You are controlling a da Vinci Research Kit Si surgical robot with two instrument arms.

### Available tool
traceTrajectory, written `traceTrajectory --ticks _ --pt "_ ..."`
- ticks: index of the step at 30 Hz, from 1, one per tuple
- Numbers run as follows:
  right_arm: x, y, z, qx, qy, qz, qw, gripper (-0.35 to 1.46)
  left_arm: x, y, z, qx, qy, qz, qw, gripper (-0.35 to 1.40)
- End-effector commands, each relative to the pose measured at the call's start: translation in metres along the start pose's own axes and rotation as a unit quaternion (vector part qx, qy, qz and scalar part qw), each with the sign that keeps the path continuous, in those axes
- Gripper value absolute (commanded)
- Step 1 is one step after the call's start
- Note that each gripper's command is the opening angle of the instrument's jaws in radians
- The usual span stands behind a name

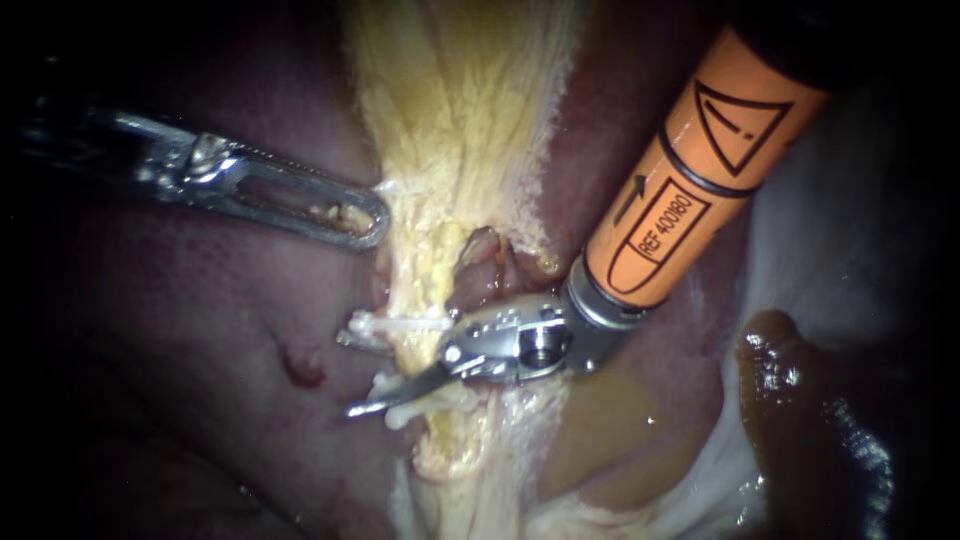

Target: Go to the cutting position left tube

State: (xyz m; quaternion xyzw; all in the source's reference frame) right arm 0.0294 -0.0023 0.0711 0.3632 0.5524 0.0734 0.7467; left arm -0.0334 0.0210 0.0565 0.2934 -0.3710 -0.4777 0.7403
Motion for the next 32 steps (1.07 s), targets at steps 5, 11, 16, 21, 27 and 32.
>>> traceTrajectory --ticks 5,11,16,21,27,32 --pt "0.0015 -0.0016 0.0 0.024 0.011 -0.003 0.9996 1.44 0.0 0.0001 -0.0002 0.001 0.0 0.0 1.0 -0.35" --pt "0.0028 -0.0031 0.0002 0.036 0.016 -0.005 0.9992 1.42 0.0 0.0002 -0.0002 0.001 0.0 0.0 1.0 -0.35" --pt "0.0029 -0.0031 0.0002 0.036 0.016 -0.005 0.9992 1.42 0.0 0.0002 -0.0002 0.001 0.0 0.0 1.0 -0.35" --pt "0.0028 -0.003 0.0001 0.036 0.016 -0.005 0.9992 1.42 0.0 0.0002 -0.0002 0.001 0.0 0.0 1.0 -0.35" --pt "0.0027 -0.0029 0.0001 0.036 0.016 -0.005 0.9992 1.42 0.0 0.0002 -0.0002 0.001 0.0 0.0 1.0 -0.35" --pt "0.0027 -0.0028 0.0001 0.037 0.016 -0.005 0.9992 1.42 0.0 0.0002 -0.0002 0.001 0.0 0.0 1.0 -0.35"
